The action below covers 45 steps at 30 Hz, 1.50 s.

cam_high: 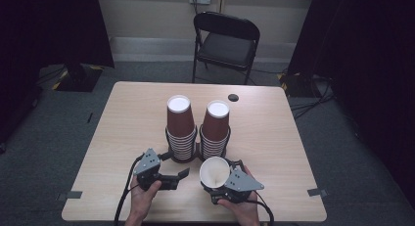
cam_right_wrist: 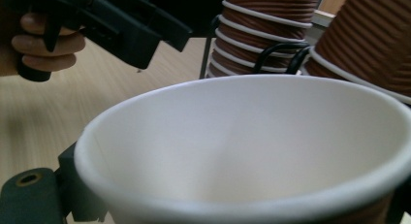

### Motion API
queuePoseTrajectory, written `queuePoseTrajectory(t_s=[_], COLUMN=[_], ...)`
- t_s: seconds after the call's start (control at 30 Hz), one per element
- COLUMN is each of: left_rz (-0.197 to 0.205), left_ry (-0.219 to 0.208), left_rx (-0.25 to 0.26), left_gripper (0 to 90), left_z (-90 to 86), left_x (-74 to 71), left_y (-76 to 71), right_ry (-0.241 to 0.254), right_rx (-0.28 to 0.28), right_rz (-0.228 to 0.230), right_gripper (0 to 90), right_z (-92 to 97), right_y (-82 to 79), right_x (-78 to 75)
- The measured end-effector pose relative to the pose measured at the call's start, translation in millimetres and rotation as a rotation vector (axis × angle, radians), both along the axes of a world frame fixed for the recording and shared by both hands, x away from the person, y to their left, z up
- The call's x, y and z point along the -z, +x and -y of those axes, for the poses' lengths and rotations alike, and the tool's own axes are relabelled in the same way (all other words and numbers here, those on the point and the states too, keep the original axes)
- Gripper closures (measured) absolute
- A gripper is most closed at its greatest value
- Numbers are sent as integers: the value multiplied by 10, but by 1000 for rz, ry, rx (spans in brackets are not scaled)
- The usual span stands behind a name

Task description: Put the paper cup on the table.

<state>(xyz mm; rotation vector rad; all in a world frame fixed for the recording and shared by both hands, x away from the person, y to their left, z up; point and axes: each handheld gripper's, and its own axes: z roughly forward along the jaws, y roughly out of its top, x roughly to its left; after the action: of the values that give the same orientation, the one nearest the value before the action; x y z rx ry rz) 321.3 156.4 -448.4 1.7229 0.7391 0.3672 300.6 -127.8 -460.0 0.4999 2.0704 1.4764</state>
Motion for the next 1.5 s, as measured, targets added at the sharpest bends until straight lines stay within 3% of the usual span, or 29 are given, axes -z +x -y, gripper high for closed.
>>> queuePoseTrajectory(t_s=[0.17, 0.37, 0.57, 0.73, 1.0, 1.23, 1.37, 1.5], left_rz=[38, 30, 35, 59, 46, 52, 66, 82], left_ry=[7, 24, 45, 30, 13, 11, 9, 13], left_rx=[-15, -55, -89, -113, -160, -152, -153, -152], left_gripper=[158, 158, 158, 157, 156, 155, 155, 155], left_z=[-44, -58, -111, -151, -156, -152, -119, -82], left_x=[35, 115, 193, 252, 366, 405, 429, 449], left_y=[-39, -64, -65, -90, -125, -136, -153, -154], right_ry=[35, 77, 105, 145, 170, 203, 255, 254], right_rx=[5, 18, 74, 105, 176, 237, 275, 308], right_rz=[-27, -50, -46, -58, -63, -53, -73, -99], right_gripper=[88, 89, 89, 89, 88, 86, 84, 85], right_z=[75, 160, 282, 389, 579, 736, 847, 895], right_y=[22, 39, 81, 136, 248, 408, 587, 699], right_x=[-29, -55, -95, -111, -146, -198, -198, -178])
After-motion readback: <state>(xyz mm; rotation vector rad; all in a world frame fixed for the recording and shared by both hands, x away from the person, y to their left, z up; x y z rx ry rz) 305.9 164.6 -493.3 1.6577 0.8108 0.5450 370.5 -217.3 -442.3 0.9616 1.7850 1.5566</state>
